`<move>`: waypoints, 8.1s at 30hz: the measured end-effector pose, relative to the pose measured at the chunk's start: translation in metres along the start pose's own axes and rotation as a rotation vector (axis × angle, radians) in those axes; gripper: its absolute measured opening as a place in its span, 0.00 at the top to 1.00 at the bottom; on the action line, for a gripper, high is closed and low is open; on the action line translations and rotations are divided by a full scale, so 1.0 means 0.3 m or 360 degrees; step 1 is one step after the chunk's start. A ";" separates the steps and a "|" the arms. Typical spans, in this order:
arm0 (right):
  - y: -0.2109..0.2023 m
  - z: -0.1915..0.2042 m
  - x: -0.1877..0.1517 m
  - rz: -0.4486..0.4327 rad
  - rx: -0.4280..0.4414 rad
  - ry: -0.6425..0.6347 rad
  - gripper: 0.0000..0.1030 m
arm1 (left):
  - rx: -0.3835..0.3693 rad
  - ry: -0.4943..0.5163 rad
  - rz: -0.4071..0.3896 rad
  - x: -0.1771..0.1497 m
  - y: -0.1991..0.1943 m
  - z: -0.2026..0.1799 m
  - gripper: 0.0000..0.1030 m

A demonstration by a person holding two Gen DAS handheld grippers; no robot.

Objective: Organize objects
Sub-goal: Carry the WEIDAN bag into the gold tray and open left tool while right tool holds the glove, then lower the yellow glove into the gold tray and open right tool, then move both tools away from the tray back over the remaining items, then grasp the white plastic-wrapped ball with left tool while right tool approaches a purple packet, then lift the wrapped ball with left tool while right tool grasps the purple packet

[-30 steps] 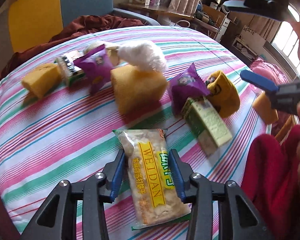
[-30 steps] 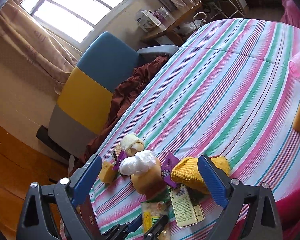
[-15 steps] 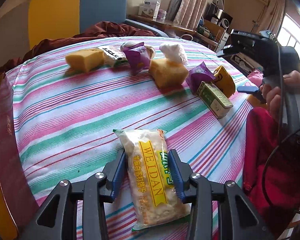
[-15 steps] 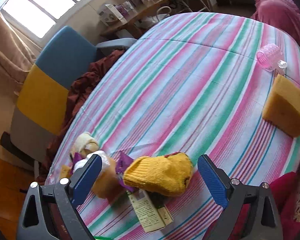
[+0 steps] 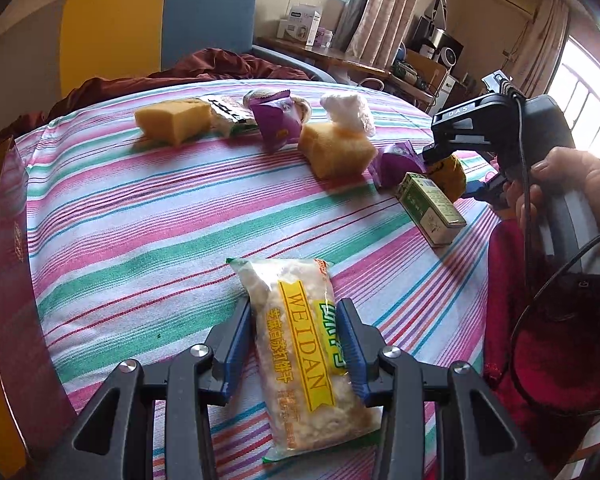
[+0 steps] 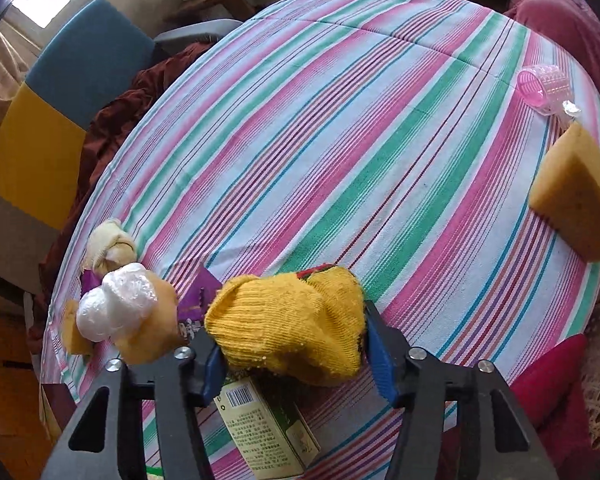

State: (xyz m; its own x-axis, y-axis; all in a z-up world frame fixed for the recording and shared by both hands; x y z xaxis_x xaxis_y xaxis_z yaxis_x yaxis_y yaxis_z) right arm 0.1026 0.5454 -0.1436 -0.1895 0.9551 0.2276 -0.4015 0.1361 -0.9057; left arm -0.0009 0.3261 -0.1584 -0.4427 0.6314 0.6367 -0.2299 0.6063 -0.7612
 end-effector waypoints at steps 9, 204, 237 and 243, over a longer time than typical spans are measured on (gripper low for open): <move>0.003 0.018 -0.006 -0.0045 -0.0080 -0.0128 0.49 | 0.0007 0.0020 -0.0004 -0.008 -0.017 -0.003 0.60; -0.080 0.134 0.053 0.0148 0.0848 0.0239 0.00 | 0.0093 0.0249 0.0129 0.633 0.353 -0.117 0.27; 0.084 0.212 -0.060 0.0165 0.0048 -0.0533 0.47 | 0.0186 0.0087 0.0039 0.048 0.058 -0.013 0.64; 0.092 0.203 -0.060 0.0122 -0.0059 -0.0613 0.58 | 0.0146 0.0075 0.0016 0.037 0.048 -0.002 0.64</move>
State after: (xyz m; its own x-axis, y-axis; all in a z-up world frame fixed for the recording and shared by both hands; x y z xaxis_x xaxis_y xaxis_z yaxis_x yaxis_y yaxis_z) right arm 0.0403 0.5160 -0.1509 -0.5427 0.7954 0.2699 -0.3416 0.0845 -0.9360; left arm -0.0086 0.3421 -0.1621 -0.4050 0.6606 0.6321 -0.3050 0.5541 -0.7745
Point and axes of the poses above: each gripper's, at about its wrist camera, not at the fingertips, and y roughly the way its jaws point, z to its left, x to its top, the point moved 6 cm from there along y, roughly the way its jaws point, and after that the axes turned 9 degrees about y, right-handed, at the moved point
